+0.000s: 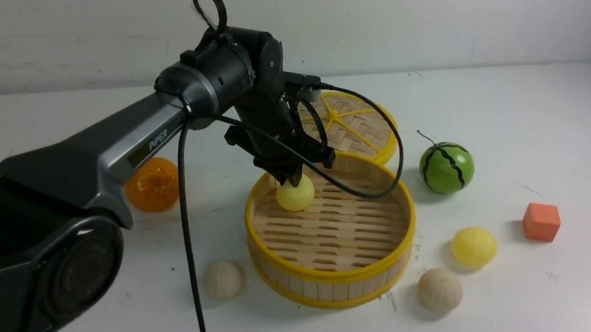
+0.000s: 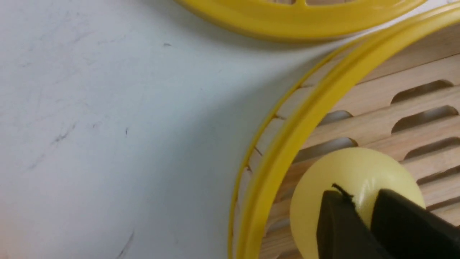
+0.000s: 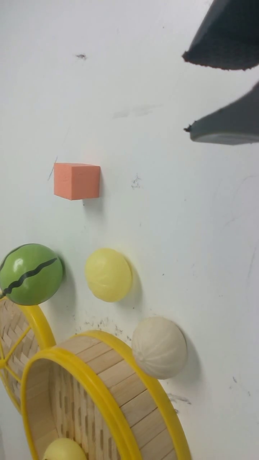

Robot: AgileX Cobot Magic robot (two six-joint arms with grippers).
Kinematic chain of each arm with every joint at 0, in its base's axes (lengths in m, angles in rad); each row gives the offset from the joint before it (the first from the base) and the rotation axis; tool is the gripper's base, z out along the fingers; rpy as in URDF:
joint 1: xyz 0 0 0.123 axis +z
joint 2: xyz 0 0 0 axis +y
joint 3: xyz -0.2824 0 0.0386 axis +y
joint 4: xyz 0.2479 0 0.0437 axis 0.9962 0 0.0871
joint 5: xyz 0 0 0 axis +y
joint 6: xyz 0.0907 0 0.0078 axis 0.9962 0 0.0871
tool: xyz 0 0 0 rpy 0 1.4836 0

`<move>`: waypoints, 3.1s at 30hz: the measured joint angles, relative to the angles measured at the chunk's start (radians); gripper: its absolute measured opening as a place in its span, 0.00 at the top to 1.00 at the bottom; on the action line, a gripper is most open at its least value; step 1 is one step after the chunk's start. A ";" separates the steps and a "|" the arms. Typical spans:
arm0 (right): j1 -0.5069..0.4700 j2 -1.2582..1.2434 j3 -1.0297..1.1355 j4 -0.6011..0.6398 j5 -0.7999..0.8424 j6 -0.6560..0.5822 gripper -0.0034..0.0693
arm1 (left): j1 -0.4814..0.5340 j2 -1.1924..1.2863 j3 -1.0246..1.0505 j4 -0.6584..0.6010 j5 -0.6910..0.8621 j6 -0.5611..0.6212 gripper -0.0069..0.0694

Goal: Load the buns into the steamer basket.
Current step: Use the left arm to put the steamed stuffed bun into the steamer, then use the left arm to grab a steamed stuffed bun

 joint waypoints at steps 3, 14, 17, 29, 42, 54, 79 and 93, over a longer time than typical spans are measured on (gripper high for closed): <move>0.000 0.000 0.000 0.000 0.000 0.000 0.62 | 0.000 -0.008 0.000 -0.001 0.027 0.000 0.46; 0.000 0.000 0.000 0.000 0.000 0.000 0.62 | 0.000 -0.373 0.191 -0.002 0.152 -0.136 0.62; 0.000 0.000 0.000 0.000 0.000 0.000 0.62 | 0.000 -0.537 0.434 -0.001 0.152 -0.124 0.88; 0.000 0.000 0.000 0.000 0.000 0.000 0.62 | 0.000 -0.600 0.903 0.024 -0.149 -0.050 0.75; 0.000 0.000 0.000 0.000 0.000 0.000 0.62 | 0.012 -0.489 0.877 0.066 -0.269 -0.048 0.53; 0.000 0.000 0.000 0.000 0.000 0.000 0.62 | 0.037 -0.461 0.854 0.026 -0.261 -0.048 0.53; 0.000 0.000 0.000 0.000 0.000 0.000 0.62 | 0.037 -0.451 0.845 0.032 -0.242 -0.045 0.59; 0.000 0.000 0.000 0.000 0.000 0.000 0.62 | 0.037 -0.421 0.843 0.032 -0.246 -0.045 0.59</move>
